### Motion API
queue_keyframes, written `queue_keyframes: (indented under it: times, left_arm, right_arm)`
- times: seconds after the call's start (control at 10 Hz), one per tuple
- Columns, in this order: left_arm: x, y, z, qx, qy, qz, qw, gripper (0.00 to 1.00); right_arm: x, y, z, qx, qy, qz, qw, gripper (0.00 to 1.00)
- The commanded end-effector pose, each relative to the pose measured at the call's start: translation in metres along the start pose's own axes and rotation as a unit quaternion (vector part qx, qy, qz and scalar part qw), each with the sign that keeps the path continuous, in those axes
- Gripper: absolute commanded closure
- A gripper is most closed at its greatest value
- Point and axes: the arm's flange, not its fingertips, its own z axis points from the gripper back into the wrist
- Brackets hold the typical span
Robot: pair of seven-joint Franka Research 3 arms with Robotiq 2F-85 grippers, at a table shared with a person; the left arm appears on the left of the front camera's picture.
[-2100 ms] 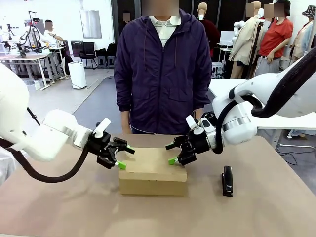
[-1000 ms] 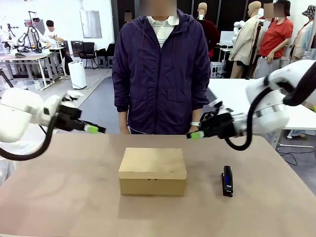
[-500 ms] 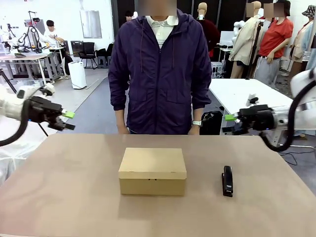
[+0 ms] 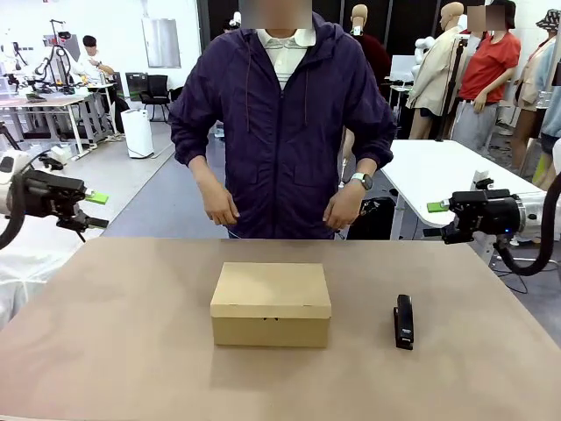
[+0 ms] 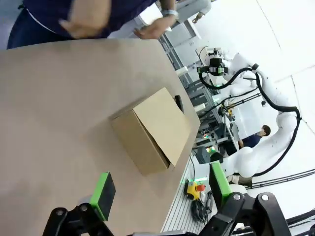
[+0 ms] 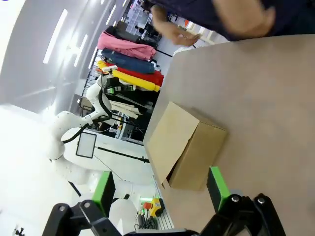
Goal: Pack the items into the box.
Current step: Close the Mailer Box.
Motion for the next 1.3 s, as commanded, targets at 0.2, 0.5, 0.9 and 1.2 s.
queue_keyframes:
  times: [0.2,0.5,0.9,1.2]
  left_arm:
    - [0.0004,-0.0019,-0.0052,0.002,0.01,-0.008,1.0,0.0]
    - [0.0004,-0.0019,-0.0052,0.002,0.01,-0.008,1.0,0.0]
    - [0.0004,-0.0019,-0.0052,0.002,0.01,-0.008,1.0,0.0]
    - [0.0004,-0.0019,-0.0052,0.002,0.01,-0.008,1.0,0.0]
  right_arm:
    - [0.0013,0.0081,0.0016,0.004,-0.001,0.005,1.0,0.0]
    - [0.0013,0.0081,0.0016,0.004,-0.001,0.005,1.0,0.0]
    - [0.0013,0.0081,0.0016,0.004,-0.001,0.005,1.0,0.0]
    - [0.0013,0.0081,0.0016,0.004,-0.001,0.005,1.0,0.0]
